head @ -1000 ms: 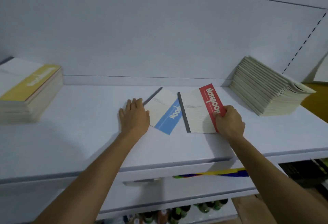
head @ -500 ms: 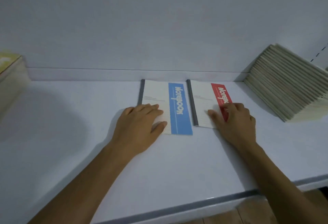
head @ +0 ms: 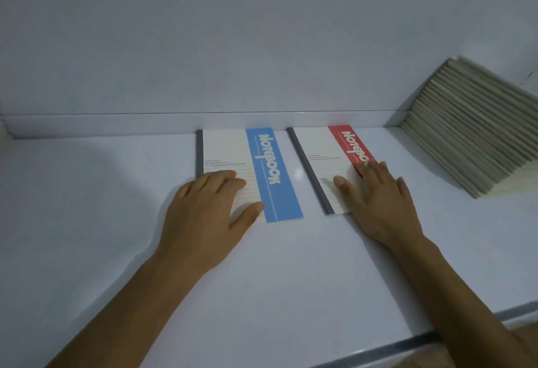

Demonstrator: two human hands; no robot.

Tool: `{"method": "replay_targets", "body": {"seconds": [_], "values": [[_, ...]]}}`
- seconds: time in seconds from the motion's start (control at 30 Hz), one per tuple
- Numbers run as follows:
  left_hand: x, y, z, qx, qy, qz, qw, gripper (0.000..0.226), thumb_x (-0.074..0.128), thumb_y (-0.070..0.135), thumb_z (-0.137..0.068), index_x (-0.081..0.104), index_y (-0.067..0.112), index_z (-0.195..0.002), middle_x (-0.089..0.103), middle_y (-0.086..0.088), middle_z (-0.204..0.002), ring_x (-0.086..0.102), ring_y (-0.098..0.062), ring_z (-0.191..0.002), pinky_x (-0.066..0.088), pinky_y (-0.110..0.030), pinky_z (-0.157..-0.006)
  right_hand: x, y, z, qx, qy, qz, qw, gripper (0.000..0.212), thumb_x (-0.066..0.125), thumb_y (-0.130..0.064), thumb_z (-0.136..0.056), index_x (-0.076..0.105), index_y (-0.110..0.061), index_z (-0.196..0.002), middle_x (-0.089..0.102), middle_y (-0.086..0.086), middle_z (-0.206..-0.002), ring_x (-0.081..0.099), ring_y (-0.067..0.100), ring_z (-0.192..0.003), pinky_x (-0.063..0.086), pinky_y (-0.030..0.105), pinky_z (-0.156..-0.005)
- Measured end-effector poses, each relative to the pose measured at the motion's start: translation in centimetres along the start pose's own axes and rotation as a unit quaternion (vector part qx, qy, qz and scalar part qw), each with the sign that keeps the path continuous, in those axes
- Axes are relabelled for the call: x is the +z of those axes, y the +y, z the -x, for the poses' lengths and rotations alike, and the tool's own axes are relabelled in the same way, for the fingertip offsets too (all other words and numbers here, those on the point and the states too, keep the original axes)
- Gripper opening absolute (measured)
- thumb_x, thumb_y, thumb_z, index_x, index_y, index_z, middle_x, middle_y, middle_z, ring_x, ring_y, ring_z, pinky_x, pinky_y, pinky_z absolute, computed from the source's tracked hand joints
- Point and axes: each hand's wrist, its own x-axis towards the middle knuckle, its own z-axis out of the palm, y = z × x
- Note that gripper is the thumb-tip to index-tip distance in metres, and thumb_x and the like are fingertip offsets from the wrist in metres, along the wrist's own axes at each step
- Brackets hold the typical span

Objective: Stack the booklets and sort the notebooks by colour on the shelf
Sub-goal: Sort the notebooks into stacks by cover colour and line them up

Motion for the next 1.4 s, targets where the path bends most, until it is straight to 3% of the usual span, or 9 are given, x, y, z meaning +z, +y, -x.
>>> {"method": "replay_targets", "body": {"seconds": [0.13, 0.3, 0.4, 0.5, 0.67, 0.8, 1.1, 1.27, 1.4], "values": [[0.3, -0.2, -0.2, -0.003, -0.009, 0.012, 1.000, 0.048, 0.056, 0.056, -0.085, 0.065, 0.017, -0.113, 0.062, -0.001, -0.122, 0.055, -0.022, -0.113, 0.040, -0.038, -0.093, -0.2, 0.0, -0.2, 0.003, -0.003, -0.003, 1.000, 0.083, 0.024, -0.076, -0.082, 0.030, -0.020, -0.144, 0.028, 0.002, -0.154, 0.017, 0.024, -0.145, 0.010, 0.050, -0.117], [0.8, -0.2, -0.2, -0.005, 0.019, 0.008, 1.000, 0.059, 0.045, 0.064, -0.078, 0.068, 0.018, -0.106, 0.065, 0.001, -0.114, 0.059, -0.023, -0.106, 0.043, -0.036, -0.089, -0.1, -0.1, 0.5, 0.000, 0.098, 0.031, 0.995, 0.063, 0.041, -0.070, -0.083, 0.054, -0.019, -0.118, 0.056, 0.006, -0.124, 0.050, 0.025, -0.112, 0.034, 0.041, -0.099], [0.5, 0.1, -0.5, -0.018, 0.009, 0.009, 1.000, 0.053, 0.050, 0.063, -0.082, 0.066, 0.019, -0.107, 0.065, 0.002, -0.113, 0.058, -0.021, -0.106, 0.041, -0.034, -0.088, -0.8, -0.7, 0.3, -0.003, 0.059, 0.031, 0.998, 0.061, 0.037, -0.065, -0.089, 0.051, -0.018, -0.124, 0.053, 0.005, -0.131, 0.050, 0.025, -0.117, 0.033, 0.041, -0.105], [-0.2, 0.5, -0.3, -0.013, -0.028, -0.036, 0.999, 0.051, 0.048, 0.058, -0.088, 0.057, 0.019, -0.120, 0.058, 0.003, -0.126, 0.051, -0.018, -0.116, 0.035, -0.032, -0.094, -2.0, -1.6, 1.3, 0.008, -0.002, 0.033, 0.999, 0.062, 0.033, -0.062, -0.093, 0.043, -0.015, -0.134, 0.046, 0.006, -0.142, 0.044, 0.026, -0.128, 0.025, 0.047, -0.114], [-3.8, 2.2, 2.5, -0.049, 0.029, 0.013, 0.998, 0.052, 0.049, 0.048, -0.093, 0.044, 0.019, -0.136, 0.051, -0.001, -0.137, 0.046, -0.021, -0.122, 0.036, -0.034, -0.095, -3.6, -5.3, 6.5, -0.046, 0.114, -0.067, 0.990, 0.056, 0.044, -0.053, -0.093, 0.043, -0.020, -0.138, 0.035, 0.005, -0.151, 0.033, 0.026, -0.137, 0.027, 0.043, -0.112], [-6.8, 2.1, 8.1, -0.085, 0.051, 0.070, 0.993, 0.043, 0.051, 0.045, -0.093, 0.049, 0.024, -0.130, 0.057, 0.004, -0.129, 0.051, -0.017, -0.116, 0.042, -0.030, -0.089, -2.8, -9.3, 11.2, -0.103, 0.101, -0.144, 0.979, 0.051, 0.051, -0.046, -0.093, 0.045, -0.020, -0.137, 0.032, 0.007, -0.152, 0.032, 0.025, -0.138, 0.028, 0.041, -0.110], [-12.3, -4.7, 18.8, -0.190, 0.083, 0.129, 0.970, 0.024, 0.058, 0.031, -0.091, 0.064, 0.020, -0.112, 0.066, 0.005, -0.114, 0.059, -0.013, -0.105, 0.046, -0.023, -0.089, 0.9, -21.0, 19.1, -0.240, 0.018, -0.216, 0.946, 0.043, 0.052, -0.040, -0.094, 0.048, -0.023, -0.133, 0.039, 0.003, -0.148, 0.035, 0.021, -0.135, 0.024, 0.035, -0.111], [-15.3, -10.2, 20.0, -0.226, 0.101, 0.178, 0.952, 0.022, 0.058, 0.031, -0.091, 0.063, 0.021, -0.111, 0.068, 0.006, -0.106, 0.061, -0.010, -0.099, 0.051, -0.031, -0.090, 1.1, -27.5, 19.1, -0.265, 0.017, -0.221, 0.939, 0.042, 0.054, -0.039, -0.093, 0.052, -0.021, -0.130, 0.047, 0.002, -0.141, 0.043, 0.021, -0.128, 0.031, 0.036, -0.106], [-17.7, -15.8, 20.2, -0.243, 0.074, 0.217, 0.943, 0.021, 0.058, 0.030, -0.092, 0.062, 0.024, -0.112, 0.067, 0.008, -0.101, 0.062, -0.008, -0.092, 0.051, -0.028, -0.088, 1.8, -34.2, 18.9, -0.289, 0.029, -0.177, 0.940, 0.042, 0.054, -0.038, -0.093, 0.052, -0.020, -0.131, 0.048, 0.002, -0.139, 0.045, 0.021, -0.125, 0.031, 0.035, -0.103]]}}
